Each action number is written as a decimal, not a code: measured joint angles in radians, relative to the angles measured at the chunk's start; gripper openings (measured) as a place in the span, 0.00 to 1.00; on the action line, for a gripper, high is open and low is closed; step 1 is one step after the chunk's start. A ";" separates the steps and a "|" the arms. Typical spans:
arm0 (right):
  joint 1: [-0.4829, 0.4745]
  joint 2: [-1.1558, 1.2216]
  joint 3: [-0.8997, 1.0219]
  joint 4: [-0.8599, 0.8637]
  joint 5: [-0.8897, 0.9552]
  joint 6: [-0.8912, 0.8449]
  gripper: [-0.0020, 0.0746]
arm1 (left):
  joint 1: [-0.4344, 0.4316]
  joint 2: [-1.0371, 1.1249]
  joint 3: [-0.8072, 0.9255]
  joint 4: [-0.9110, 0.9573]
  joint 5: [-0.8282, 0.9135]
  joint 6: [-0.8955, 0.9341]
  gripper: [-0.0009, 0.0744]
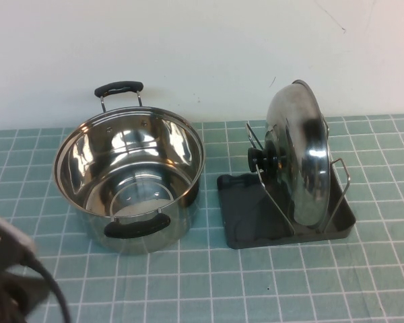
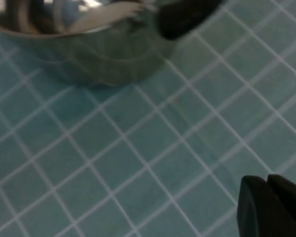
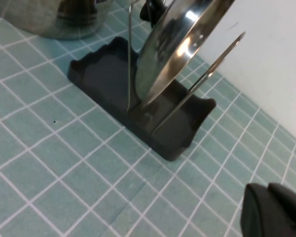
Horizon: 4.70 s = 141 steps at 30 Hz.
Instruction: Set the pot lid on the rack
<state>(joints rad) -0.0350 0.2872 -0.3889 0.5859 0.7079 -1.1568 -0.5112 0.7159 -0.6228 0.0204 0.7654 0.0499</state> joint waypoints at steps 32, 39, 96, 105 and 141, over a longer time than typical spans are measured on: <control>0.000 -0.043 0.037 0.052 0.000 0.039 0.03 | 0.000 -0.692 0.432 0.325 -0.390 -0.505 0.01; 0.000 -0.043 0.037 0.052 0.000 0.039 0.03 | 0.000 -0.692 0.432 0.323 -0.388 -0.499 0.01; 0.000 -0.043 0.038 0.054 0.023 0.040 0.03 | 0.473 -0.728 0.642 -0.109 -0.457 -0.115 0.01; 0.000 -0.048 0.041 0.054 0.023 0.040 0.03 | 0.473 -0.728 0.642 -0.109 -0.457 -0.115 0.01; -0.085 -0.301 0.412 -0.527 -0.362 0.851 0.03 | 0.473 -0.730 0.642 -0.113 -0.456 -0.112 0.01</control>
<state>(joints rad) -0.1204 -0.0142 0.0229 0.0590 0.3464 -0.3055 -0.0384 -0.0139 0.0190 -0.0928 0.3096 -0.0622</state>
